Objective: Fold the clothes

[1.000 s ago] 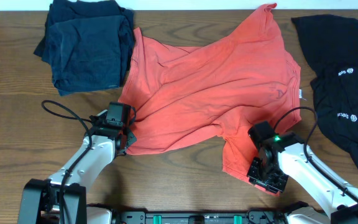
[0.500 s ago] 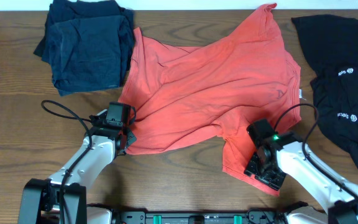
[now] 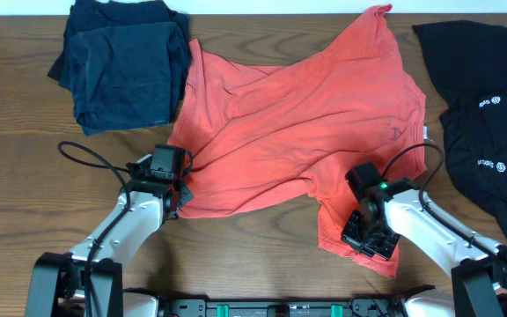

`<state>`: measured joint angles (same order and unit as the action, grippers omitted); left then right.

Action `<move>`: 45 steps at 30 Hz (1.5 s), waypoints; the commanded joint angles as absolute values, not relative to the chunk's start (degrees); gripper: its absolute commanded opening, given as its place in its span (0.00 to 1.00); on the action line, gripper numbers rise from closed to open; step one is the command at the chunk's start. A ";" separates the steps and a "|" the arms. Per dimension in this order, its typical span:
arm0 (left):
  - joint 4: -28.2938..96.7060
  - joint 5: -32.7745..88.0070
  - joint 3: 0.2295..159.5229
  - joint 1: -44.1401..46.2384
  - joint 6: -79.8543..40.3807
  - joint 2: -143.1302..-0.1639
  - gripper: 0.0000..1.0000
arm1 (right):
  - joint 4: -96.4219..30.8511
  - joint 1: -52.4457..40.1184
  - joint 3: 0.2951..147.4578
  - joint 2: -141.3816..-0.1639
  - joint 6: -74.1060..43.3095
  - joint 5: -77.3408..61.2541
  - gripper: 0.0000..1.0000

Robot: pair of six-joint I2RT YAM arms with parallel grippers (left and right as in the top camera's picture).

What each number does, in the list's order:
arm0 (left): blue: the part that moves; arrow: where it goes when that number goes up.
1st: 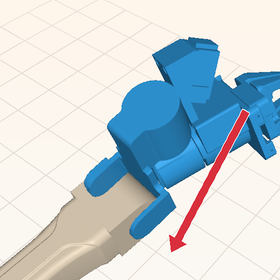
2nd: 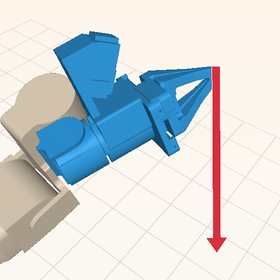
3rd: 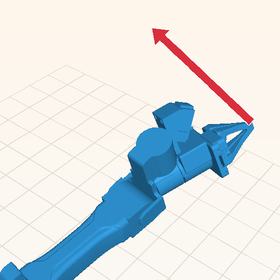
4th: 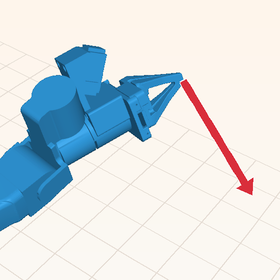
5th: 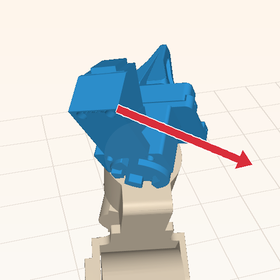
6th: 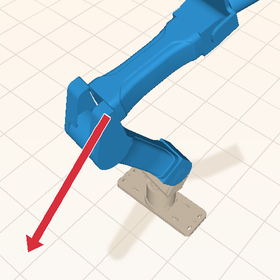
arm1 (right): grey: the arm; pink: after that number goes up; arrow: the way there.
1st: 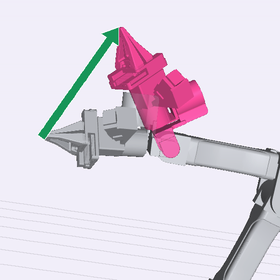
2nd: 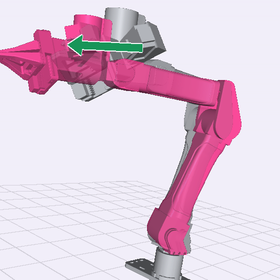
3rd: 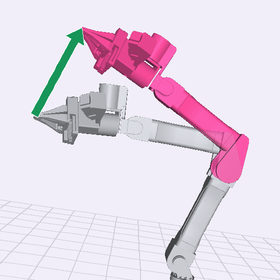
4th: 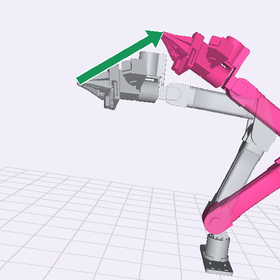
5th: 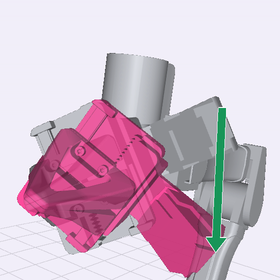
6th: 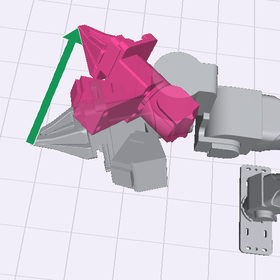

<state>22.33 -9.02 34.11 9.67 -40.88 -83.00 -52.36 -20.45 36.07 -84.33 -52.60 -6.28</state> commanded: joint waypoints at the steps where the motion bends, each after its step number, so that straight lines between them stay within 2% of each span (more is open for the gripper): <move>1: 24.34 -10.11 33.19 9.63 -41.01 -83.77 0.06 | -51.94 -18.87 38.39 -83.92 -49.71 -6.46 0.01; 16: 41.01 -10.13 43.48 9.63 -37.95 -66.85 0.06 | -58.98 -2.39 58.83 -78.22 -27.31 -6.46 0.01; 29: 52.64 -10.13 49.84 9.63 -37.95 -52.75 0.06 | -66.08 6.81 65.52 -72.31 -20.21 -6.48 0.01; 45: 61.45 -9.89 53.95 9.63 -37.93 -51.07 0.06 | -80.86 12.40 74.83 -60.36 -14.20 -6.44 0.01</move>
